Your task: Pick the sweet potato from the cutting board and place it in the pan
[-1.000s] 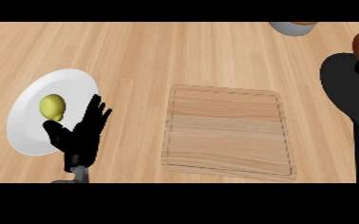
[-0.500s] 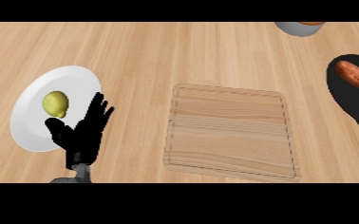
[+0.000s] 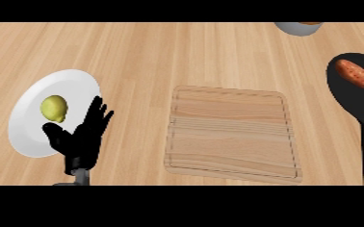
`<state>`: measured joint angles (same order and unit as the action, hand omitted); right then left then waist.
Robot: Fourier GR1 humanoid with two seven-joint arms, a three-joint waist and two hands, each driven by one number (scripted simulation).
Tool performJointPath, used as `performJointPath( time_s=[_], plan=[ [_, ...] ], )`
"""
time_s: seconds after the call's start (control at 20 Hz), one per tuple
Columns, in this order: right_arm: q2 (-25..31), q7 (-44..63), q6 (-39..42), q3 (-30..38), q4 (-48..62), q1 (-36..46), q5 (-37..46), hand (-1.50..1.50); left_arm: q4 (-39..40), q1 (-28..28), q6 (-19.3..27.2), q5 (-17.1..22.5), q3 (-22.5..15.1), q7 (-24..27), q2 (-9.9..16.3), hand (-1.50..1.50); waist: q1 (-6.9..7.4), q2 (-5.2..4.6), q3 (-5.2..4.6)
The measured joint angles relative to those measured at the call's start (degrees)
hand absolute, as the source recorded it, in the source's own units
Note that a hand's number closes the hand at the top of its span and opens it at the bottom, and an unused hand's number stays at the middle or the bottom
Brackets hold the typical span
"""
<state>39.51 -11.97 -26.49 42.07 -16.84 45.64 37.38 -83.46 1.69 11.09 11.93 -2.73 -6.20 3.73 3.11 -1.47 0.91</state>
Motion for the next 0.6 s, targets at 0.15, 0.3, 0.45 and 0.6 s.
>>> performJointPath(
  time_s=[0.15,0.3,0.45,0.6],
  plan=[
    [0.85,-4.66,4.79,5.09,0.10,-0.24,-6.02,-1.50,-0.35,0.42,-0.18,0.26,0.46,-0.63,0.64,0.00,-0.62,0.26,-0.12],
    [2.07,-9.59,11.37,9.53,0.90,-2.49,-11.34,-1.50,-0.12,1.05,-0.44,0.61,1.13,-0.12,0.93,0.00,-1.32,0.47,-0.19],
    [3.31,-13.87,18.15,12.52,1.96,-4.95,-15.23,-1.50,-0.12,0.73,-0.04,0.58,1.30,-0.85,0.90,0.00,-1.67,0.64,-0.27],
    [4.26,-17.52,25.06,14.31,2.88,-7.47,-18.13,-1.50,-0.06,0.82,0.92,-0.15,0.93,-0.70,0.20,0.00,-1.91,0.88,-0.36]
  ],
)
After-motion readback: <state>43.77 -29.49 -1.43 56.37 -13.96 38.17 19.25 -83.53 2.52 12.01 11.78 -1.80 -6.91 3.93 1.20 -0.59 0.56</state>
